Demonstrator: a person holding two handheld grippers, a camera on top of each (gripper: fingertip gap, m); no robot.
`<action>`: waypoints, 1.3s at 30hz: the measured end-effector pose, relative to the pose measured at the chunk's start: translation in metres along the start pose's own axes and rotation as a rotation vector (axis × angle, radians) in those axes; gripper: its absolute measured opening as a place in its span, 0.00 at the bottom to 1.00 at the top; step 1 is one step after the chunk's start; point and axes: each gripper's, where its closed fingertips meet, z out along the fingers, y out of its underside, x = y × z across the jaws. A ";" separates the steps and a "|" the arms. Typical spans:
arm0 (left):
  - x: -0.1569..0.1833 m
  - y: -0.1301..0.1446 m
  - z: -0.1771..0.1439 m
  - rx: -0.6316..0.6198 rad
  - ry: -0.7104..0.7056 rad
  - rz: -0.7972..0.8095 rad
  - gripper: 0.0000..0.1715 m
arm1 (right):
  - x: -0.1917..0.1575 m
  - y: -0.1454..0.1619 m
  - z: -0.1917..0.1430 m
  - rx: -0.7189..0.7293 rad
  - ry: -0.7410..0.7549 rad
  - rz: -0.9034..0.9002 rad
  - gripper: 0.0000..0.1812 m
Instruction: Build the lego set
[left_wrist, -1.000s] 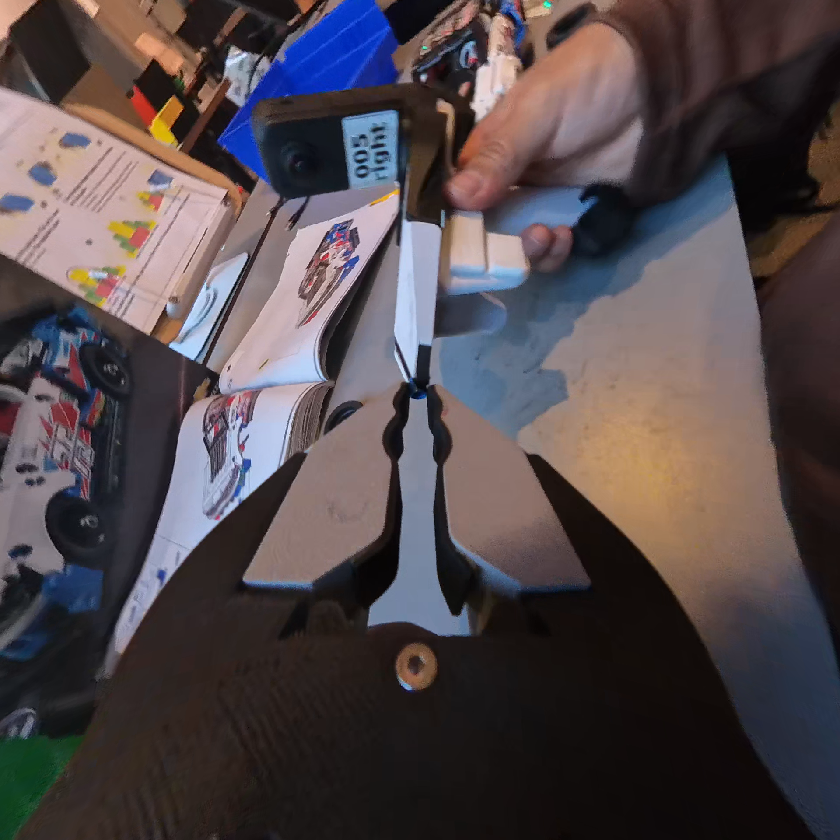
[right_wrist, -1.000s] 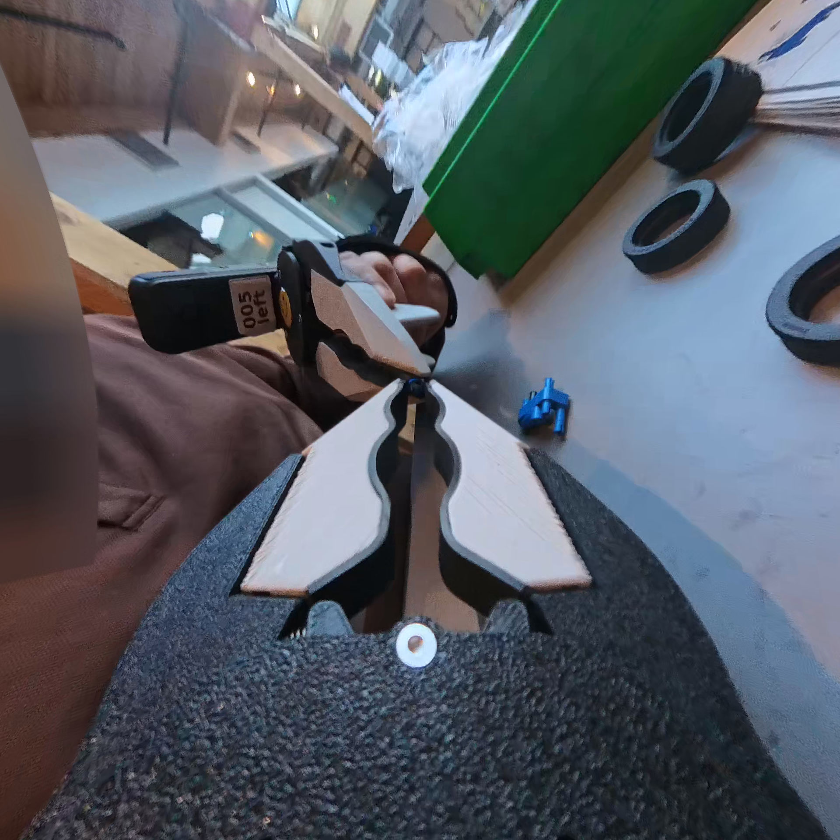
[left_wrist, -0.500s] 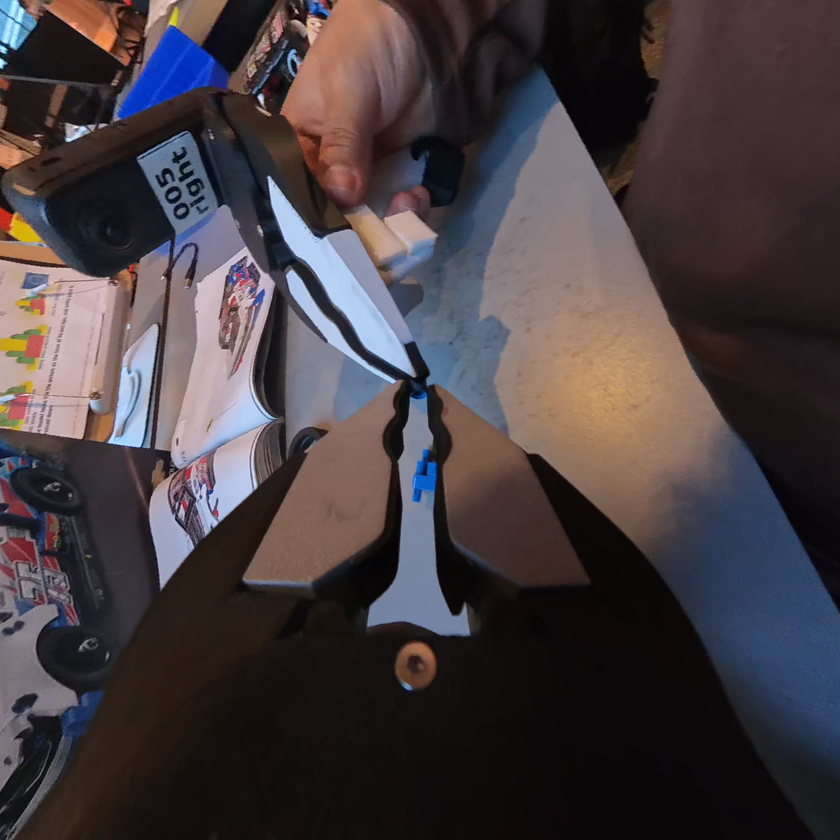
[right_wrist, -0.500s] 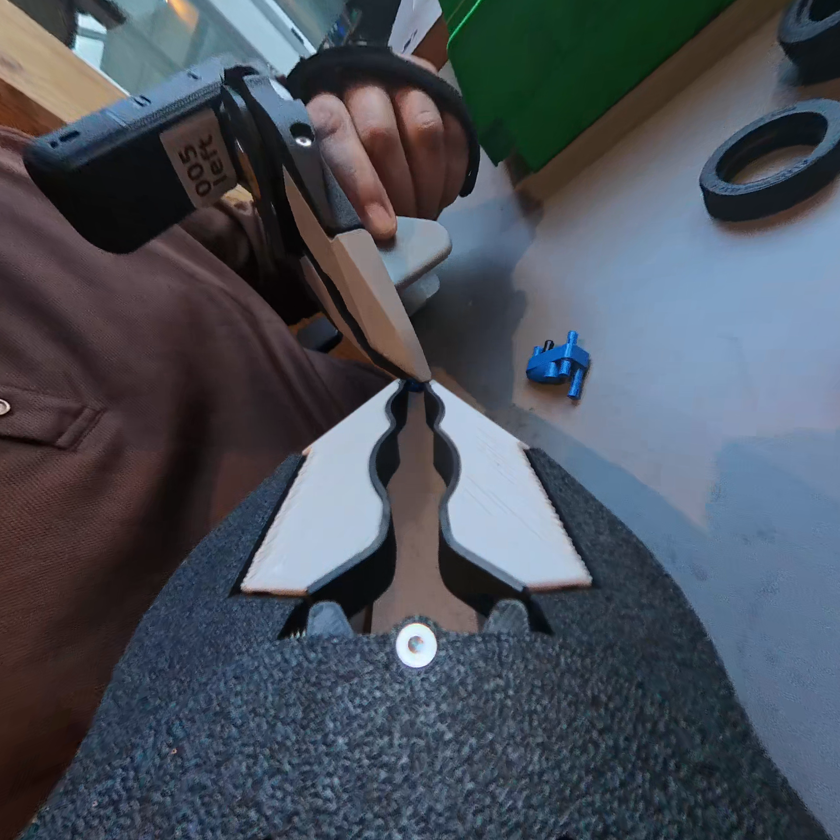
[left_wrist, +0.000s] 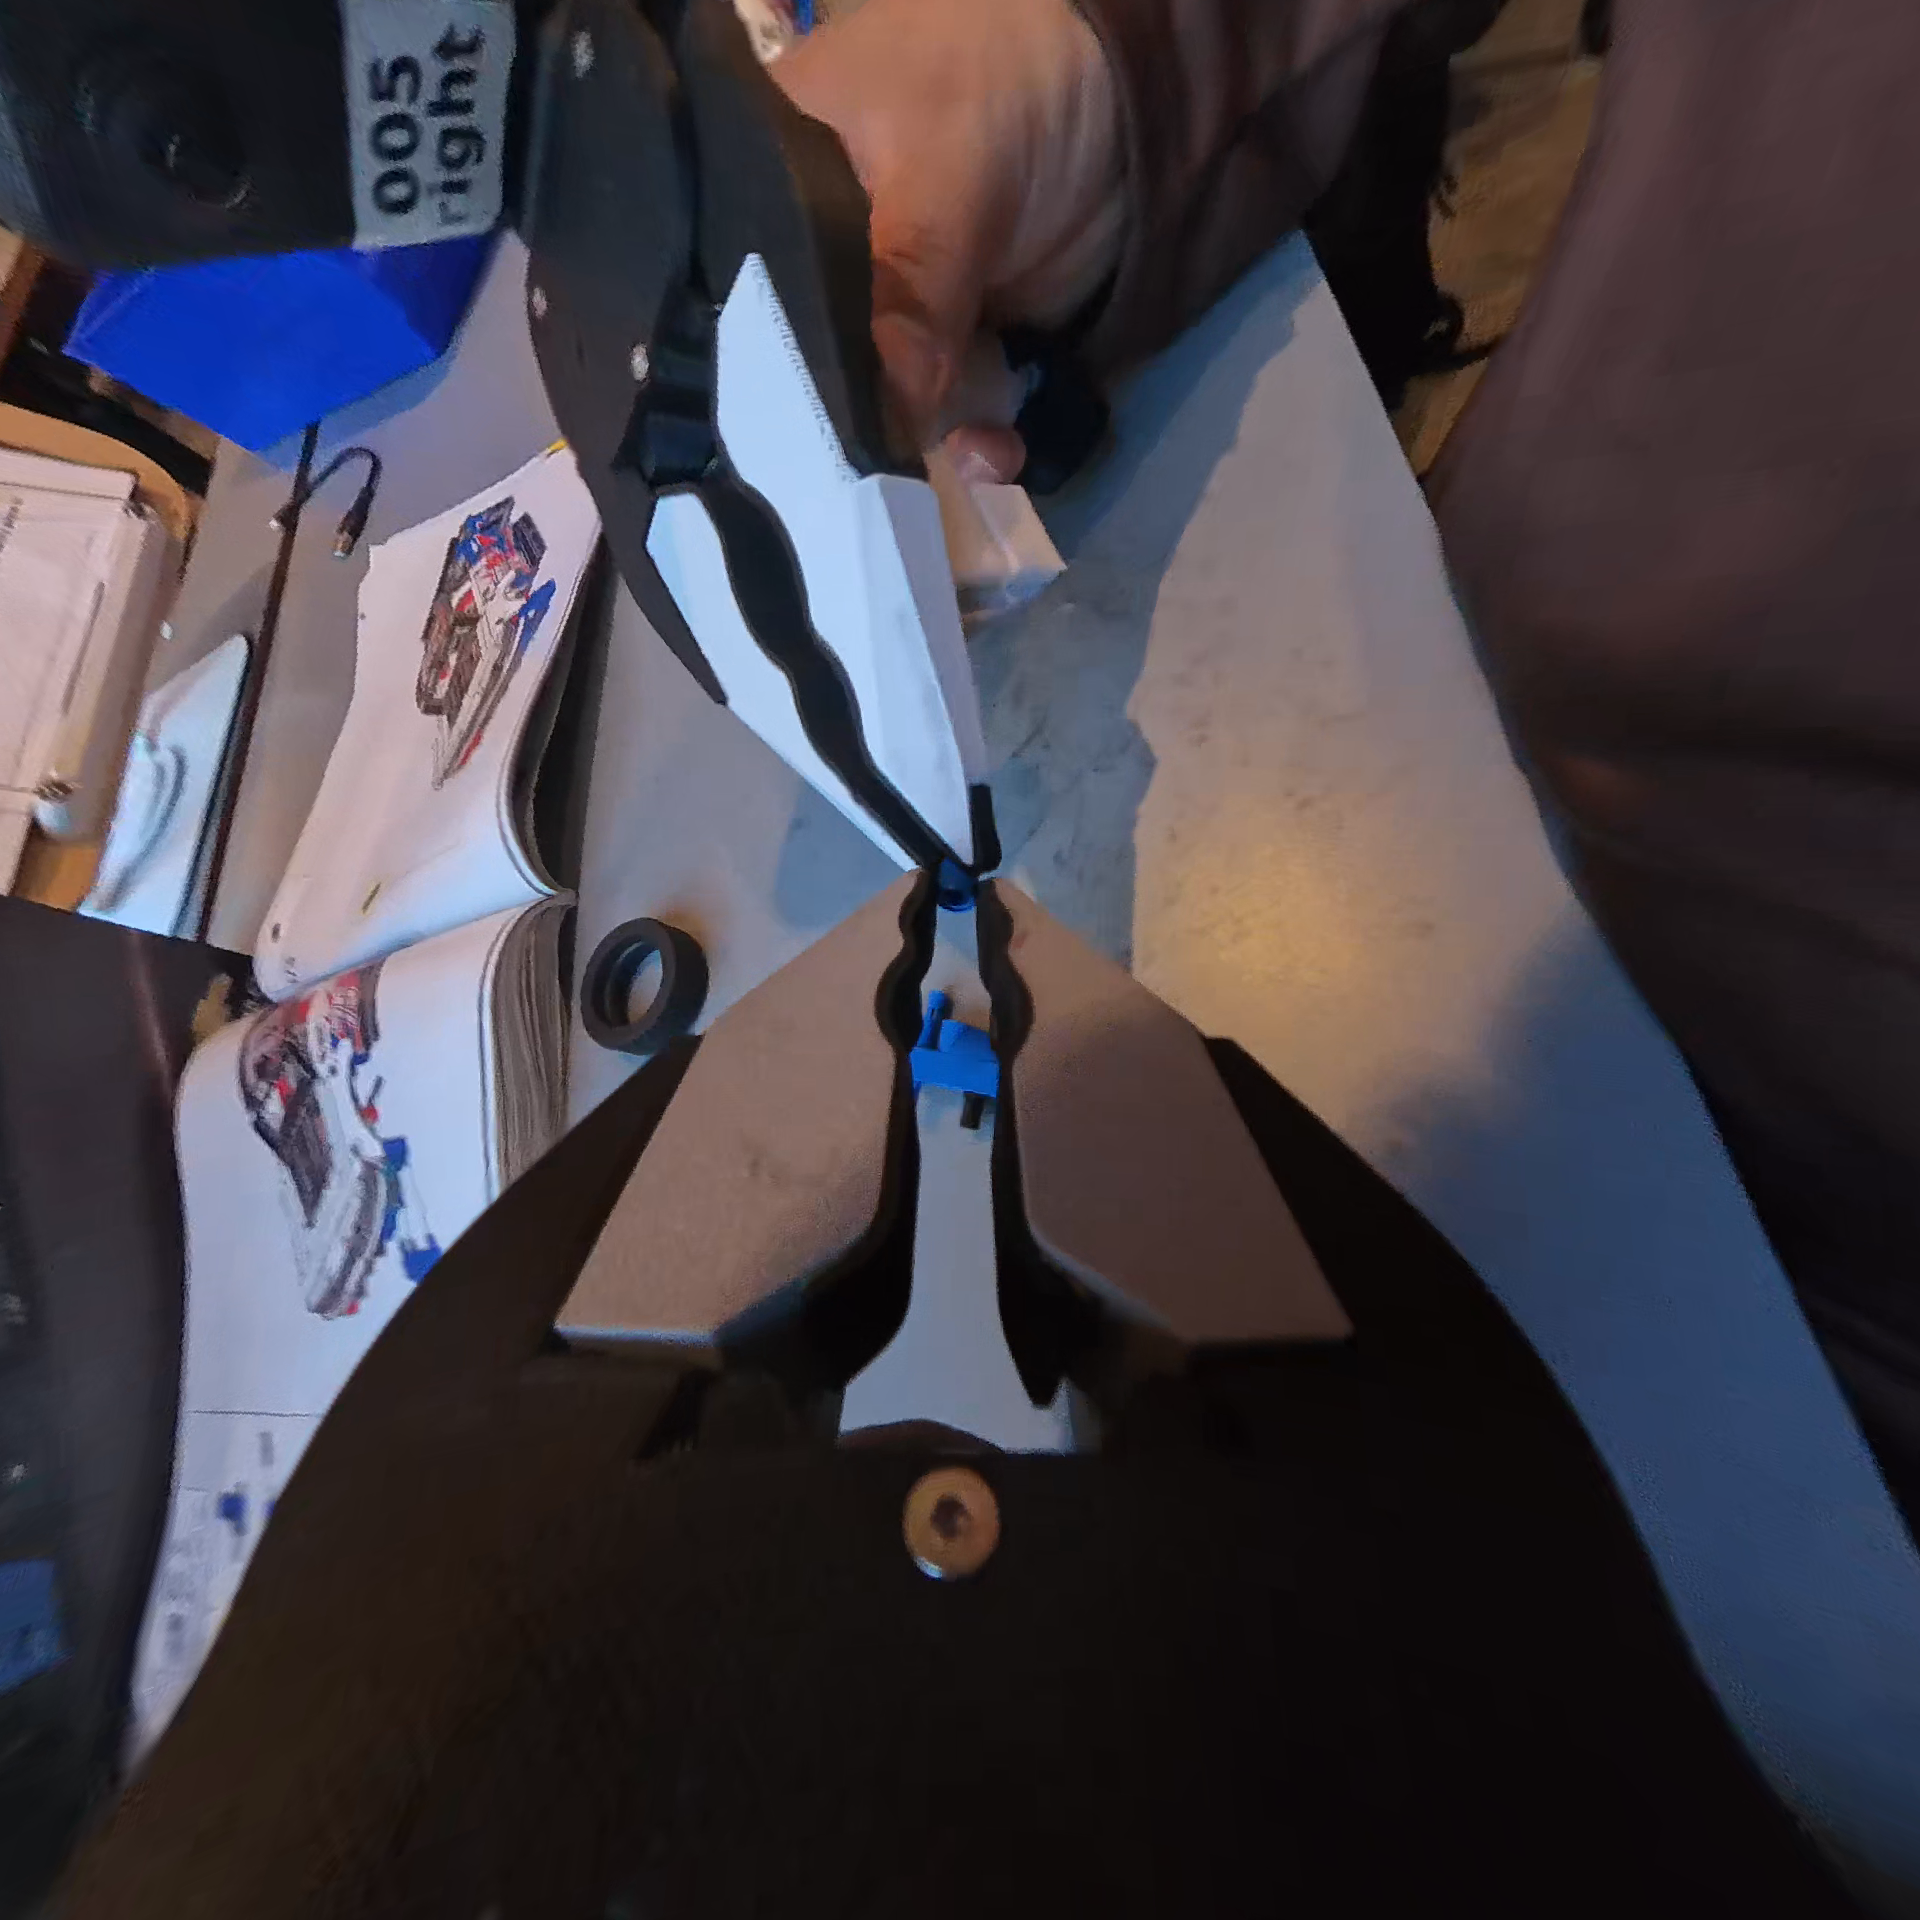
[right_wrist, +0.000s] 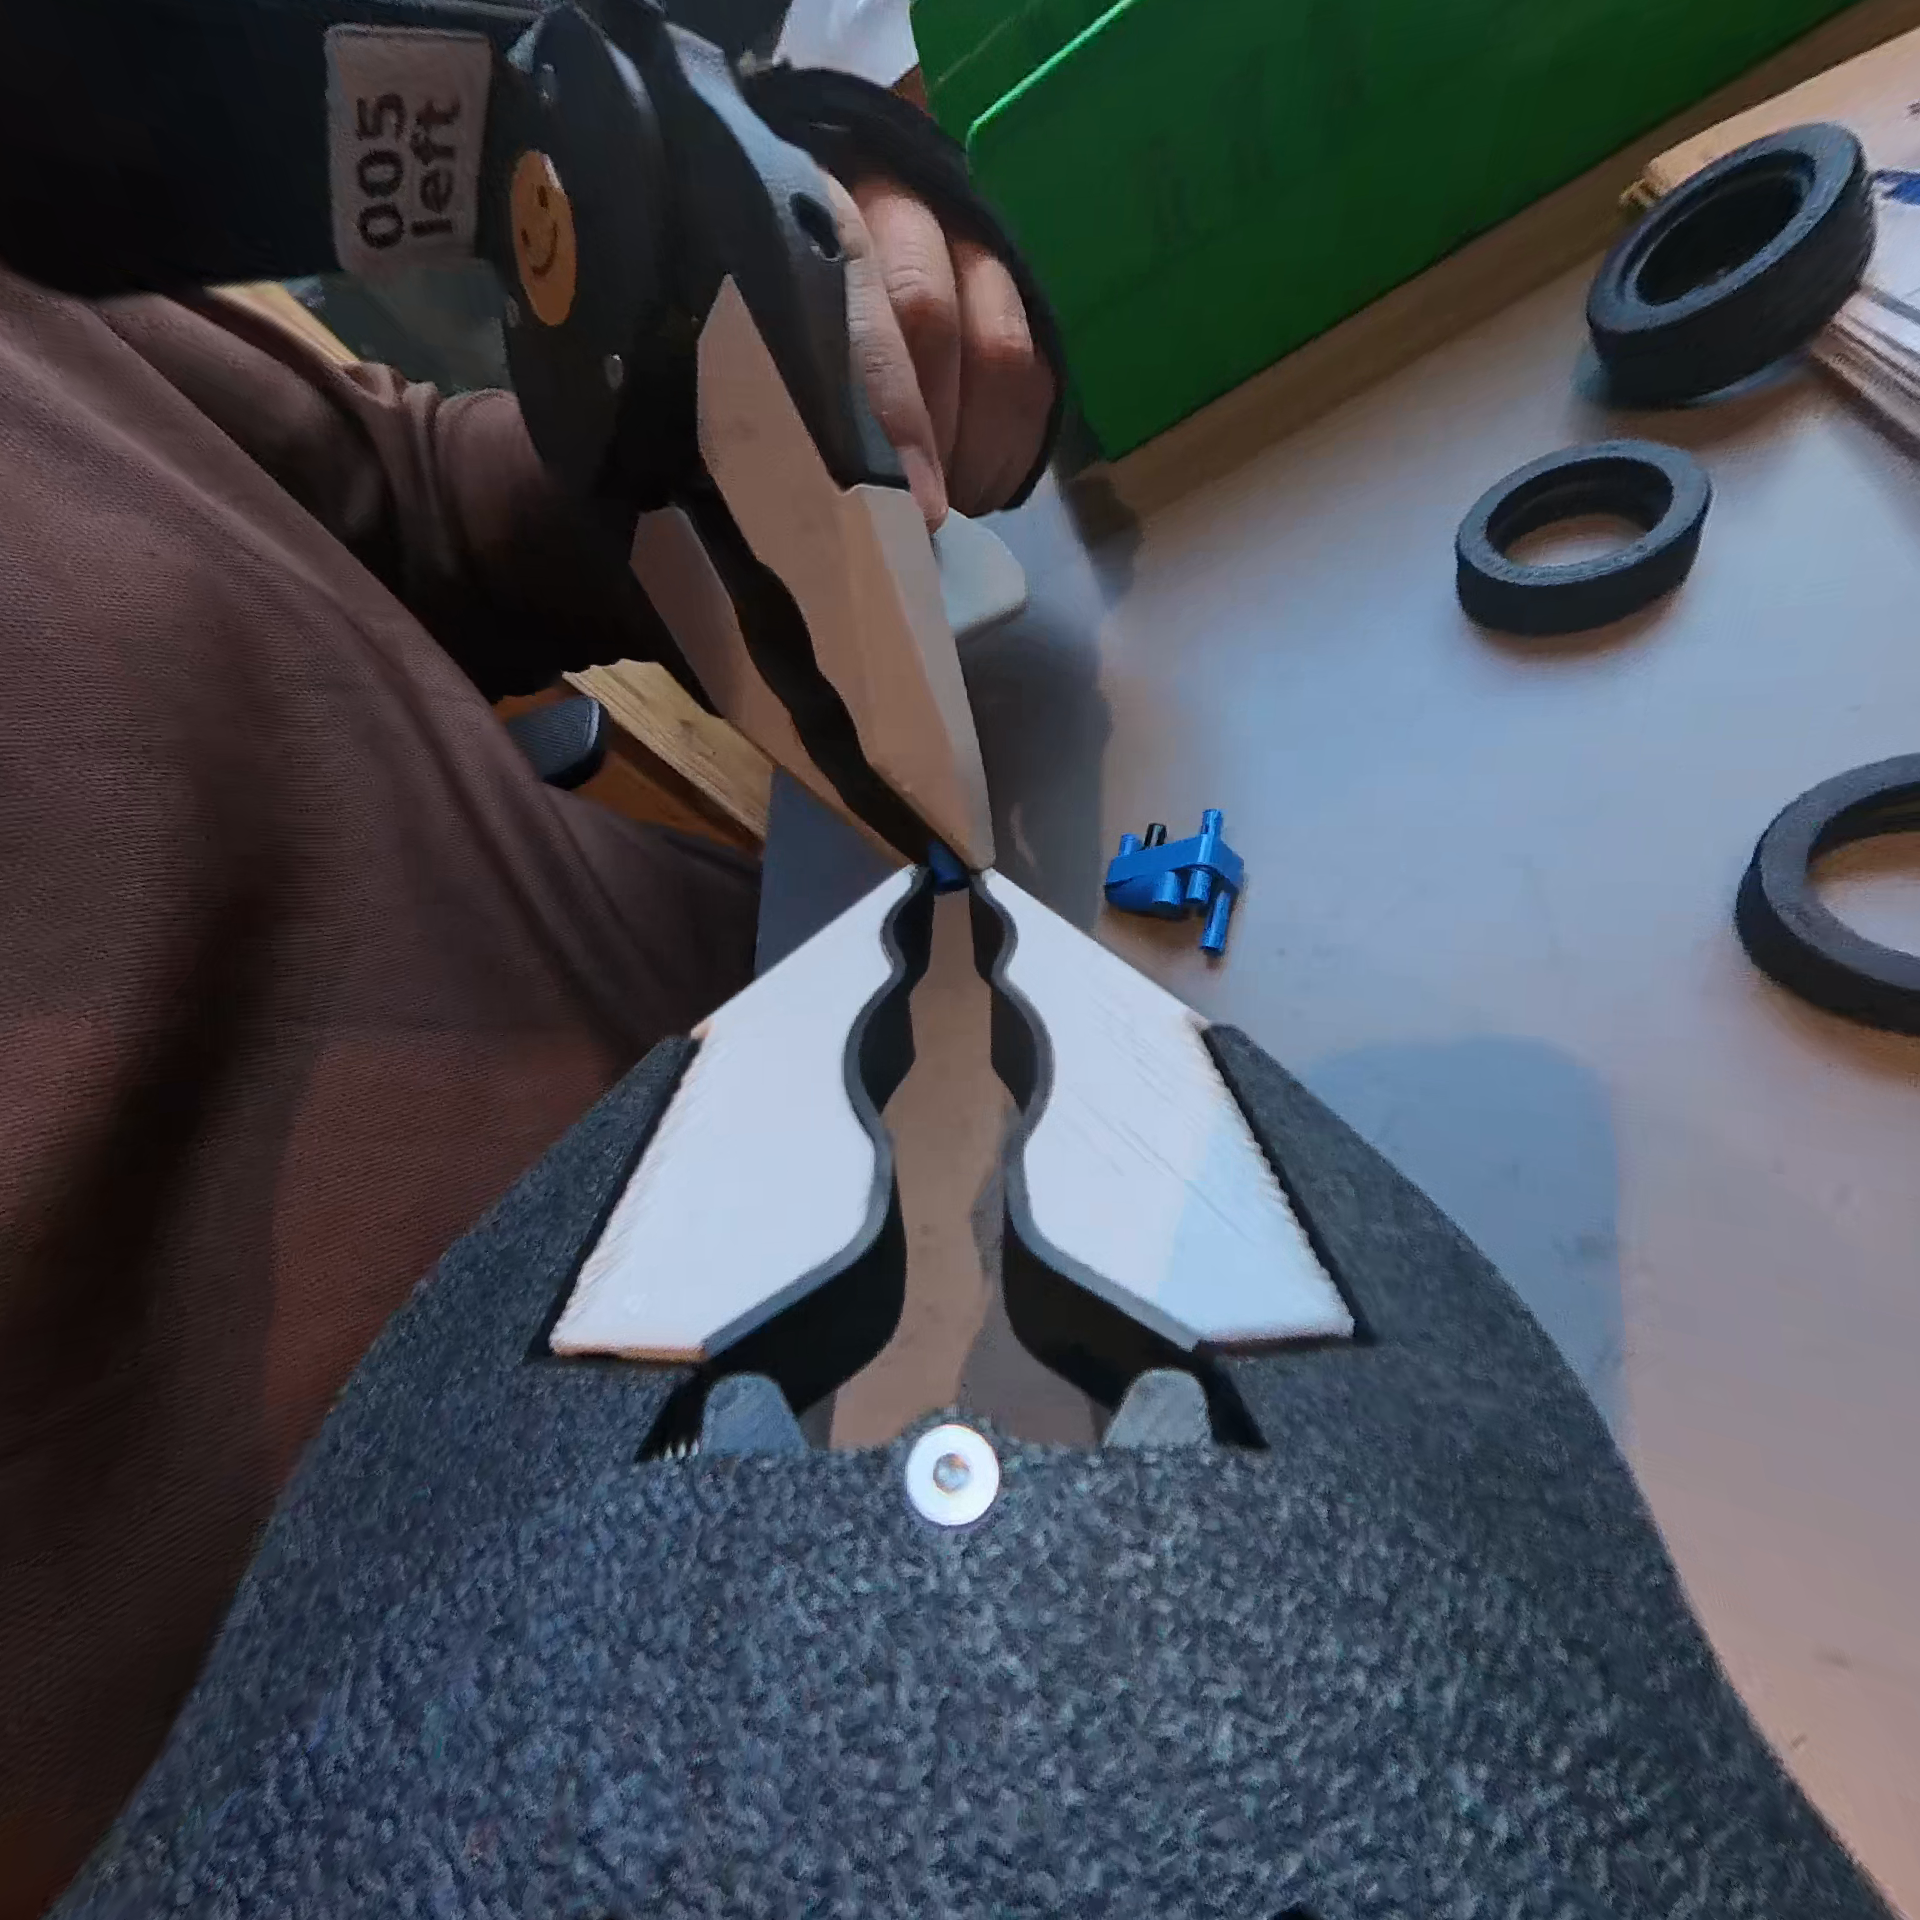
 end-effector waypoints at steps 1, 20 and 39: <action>0.001 -0.001 0.001 -0.004 -0.007 0.040 0.02 | 0.000 0.001 0.001 -0.011 -0.005 0.008 0.04; -0.016 0.051 0.008 -0.199 0.043 -0.335 0.12 | 0.050 0.024 0.005 -0.214 0.417 -0.283 0.04; 0.011 0.050 0.013 -0.287 0.135 -0.641 0.09 | 0.041 0.029 0.012 -0.236 0.282 -0.305 0.04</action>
